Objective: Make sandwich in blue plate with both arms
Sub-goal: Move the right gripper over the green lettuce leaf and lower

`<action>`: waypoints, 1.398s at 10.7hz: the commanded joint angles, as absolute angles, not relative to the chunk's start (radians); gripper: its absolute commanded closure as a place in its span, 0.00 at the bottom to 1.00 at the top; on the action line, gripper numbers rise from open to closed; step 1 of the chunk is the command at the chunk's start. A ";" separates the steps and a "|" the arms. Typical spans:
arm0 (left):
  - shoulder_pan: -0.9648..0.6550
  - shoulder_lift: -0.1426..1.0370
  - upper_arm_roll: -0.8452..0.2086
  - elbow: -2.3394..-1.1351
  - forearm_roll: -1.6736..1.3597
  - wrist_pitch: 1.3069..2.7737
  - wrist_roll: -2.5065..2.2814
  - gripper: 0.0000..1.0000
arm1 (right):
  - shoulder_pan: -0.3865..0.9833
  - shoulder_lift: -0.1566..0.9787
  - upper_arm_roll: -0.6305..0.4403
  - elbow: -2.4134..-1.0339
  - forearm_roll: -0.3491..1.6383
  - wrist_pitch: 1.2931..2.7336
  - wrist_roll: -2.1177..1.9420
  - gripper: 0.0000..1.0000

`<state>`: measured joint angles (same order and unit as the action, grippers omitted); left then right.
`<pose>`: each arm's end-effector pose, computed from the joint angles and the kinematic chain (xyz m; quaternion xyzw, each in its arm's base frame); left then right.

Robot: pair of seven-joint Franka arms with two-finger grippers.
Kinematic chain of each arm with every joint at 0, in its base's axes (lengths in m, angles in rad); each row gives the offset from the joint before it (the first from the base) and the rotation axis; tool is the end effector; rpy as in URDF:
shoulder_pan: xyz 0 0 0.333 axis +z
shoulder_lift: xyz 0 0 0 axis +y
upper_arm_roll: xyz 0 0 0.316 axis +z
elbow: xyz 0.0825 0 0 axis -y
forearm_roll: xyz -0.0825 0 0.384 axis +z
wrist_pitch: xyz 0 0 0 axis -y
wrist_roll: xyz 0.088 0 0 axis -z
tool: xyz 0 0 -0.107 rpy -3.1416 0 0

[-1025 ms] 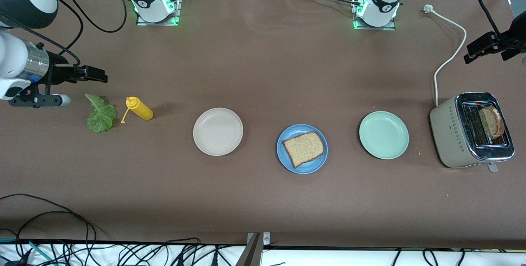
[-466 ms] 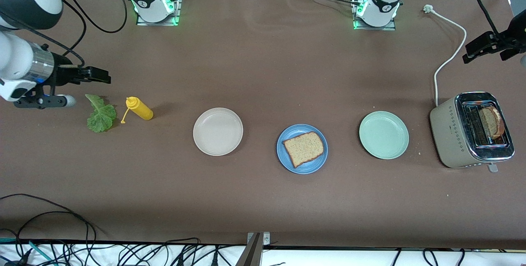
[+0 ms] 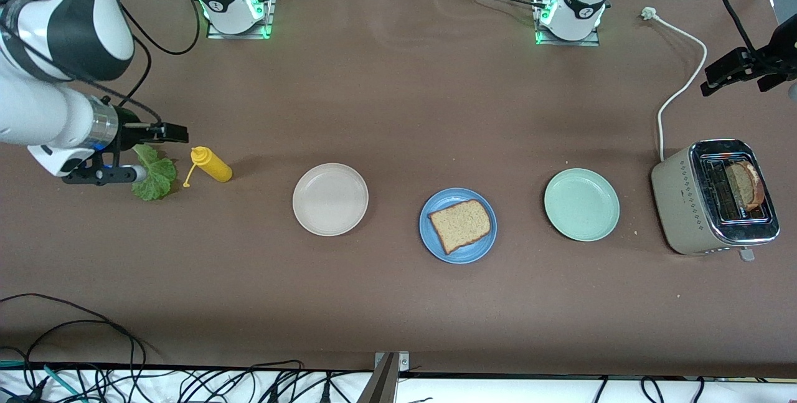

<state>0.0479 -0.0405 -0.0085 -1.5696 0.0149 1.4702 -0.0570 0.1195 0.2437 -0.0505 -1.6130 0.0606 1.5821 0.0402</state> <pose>0.5309 0.0225 0.6385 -0.9984 -0.0487 0.0294 0.0079 0.6016 0.0505 0.4640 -0.9903 -0.0097 0.1377 0.0163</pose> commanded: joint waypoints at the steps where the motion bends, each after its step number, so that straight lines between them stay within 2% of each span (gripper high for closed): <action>1: 0.046 -0.029 -0.014 -1.543 0.044 1.465 -0.061 0.00 | 0.107 0.230 -0.125 -1.686 -0.006 1.640 -0.067 0.00; 5: 0.049 -0.029 -0.012 -1.543 0.043 1.463 -0.063 0.00 | 0.107 0.250 -0.250 -1.801 -0.057 1.808 -0.249 0.00; 7: 0.051 -0.029 -0.012 -1.543 0.043 1.463 -0.063 0.00 | 0.106 0.297 -0.293 -1.825 -0.055 1.888 -0.363 0.00; 10: 0.051 -0.029 -0.012 -1.543 0.043 1.463 -0.063 0.00 | 0.089 0.365 -0.296 -1.851 -0.051 1.925 -0.385 0.00; 15: 0.051 -0.029 -0.012 -1.545 0.043 1.463 -0.063 0.00 | 0.066 0.512 -0.296 -1.881 -0.041 2.137 -0.541 0.00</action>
<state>0.0499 -0.0399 -0.0072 -1.5687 0.0149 1.4702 -0.0571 0.0844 0.4649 -0.2969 -1.8781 -0.0408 2.0654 -0.4761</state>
